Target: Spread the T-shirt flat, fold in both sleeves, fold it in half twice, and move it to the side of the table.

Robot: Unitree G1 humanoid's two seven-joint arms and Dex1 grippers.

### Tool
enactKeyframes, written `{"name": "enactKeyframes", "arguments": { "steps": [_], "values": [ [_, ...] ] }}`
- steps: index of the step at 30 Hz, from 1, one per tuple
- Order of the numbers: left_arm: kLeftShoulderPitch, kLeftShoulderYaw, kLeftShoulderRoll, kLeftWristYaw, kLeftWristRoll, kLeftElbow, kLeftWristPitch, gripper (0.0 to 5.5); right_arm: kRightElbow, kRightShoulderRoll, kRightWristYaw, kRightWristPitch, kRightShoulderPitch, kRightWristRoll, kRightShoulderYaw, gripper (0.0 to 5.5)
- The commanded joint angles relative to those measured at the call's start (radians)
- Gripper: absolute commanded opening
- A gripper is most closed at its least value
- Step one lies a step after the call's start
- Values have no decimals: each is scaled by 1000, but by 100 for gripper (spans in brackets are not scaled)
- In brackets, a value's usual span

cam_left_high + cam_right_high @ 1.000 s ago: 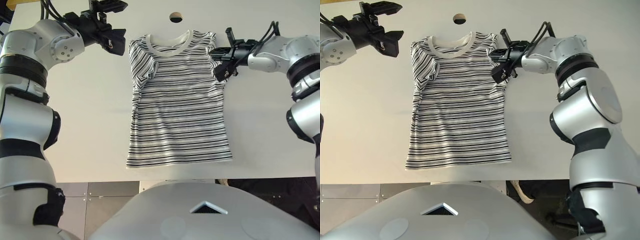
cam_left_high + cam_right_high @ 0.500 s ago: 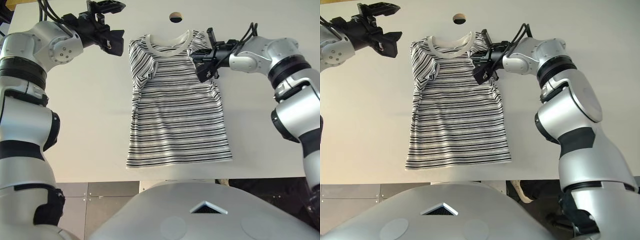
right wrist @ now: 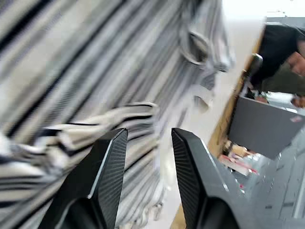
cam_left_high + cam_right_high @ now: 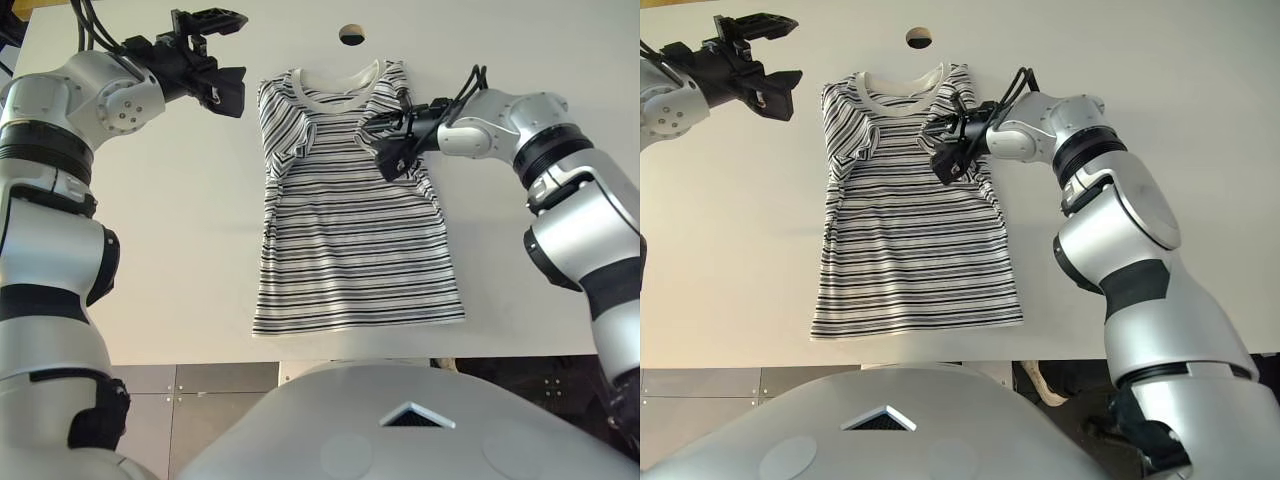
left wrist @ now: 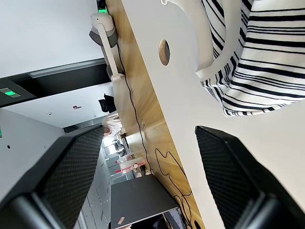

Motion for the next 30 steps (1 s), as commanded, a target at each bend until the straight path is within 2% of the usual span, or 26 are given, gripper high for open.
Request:
{"name": "enactKeyframes", "arguments": {
  "steps": [1, 4, 8, 15, 17, 20, 30],
  "values": [
    [35, 9, 37, -56, -18, -79, -40, 356, -19, -45, 88, -35, -56, 108, -96, 169],
    [144, 39, 136, -215, -127, -329, -111, 356, -90, -143, 251, -137, -56, 192, -143, 169],
    [379, 91, 287, -406, -280, -756, -63, 356, -330, -298, 422, -245, 73, 262, -136, 169],
    [764, 162, 488, -614, -362, -1249, 86, 356, -944, -613, 701, -142, 433, 462, -153, 169],
    [847, 171, 518, -665, -345, -1332, 112, 356, -1070, -678, 748, -86, 528, 511, -170, 169],
    [937, 190, 525, -709, -327, -1391, 142, 356, -1169, -712, 781, -28, 608, 543, -191, 169],
    [1111, 349, 619, -774, -374, -1419, 167, 356, -1236, -722, 814, 6, 708, 537, -243, 169]
  ]
}}
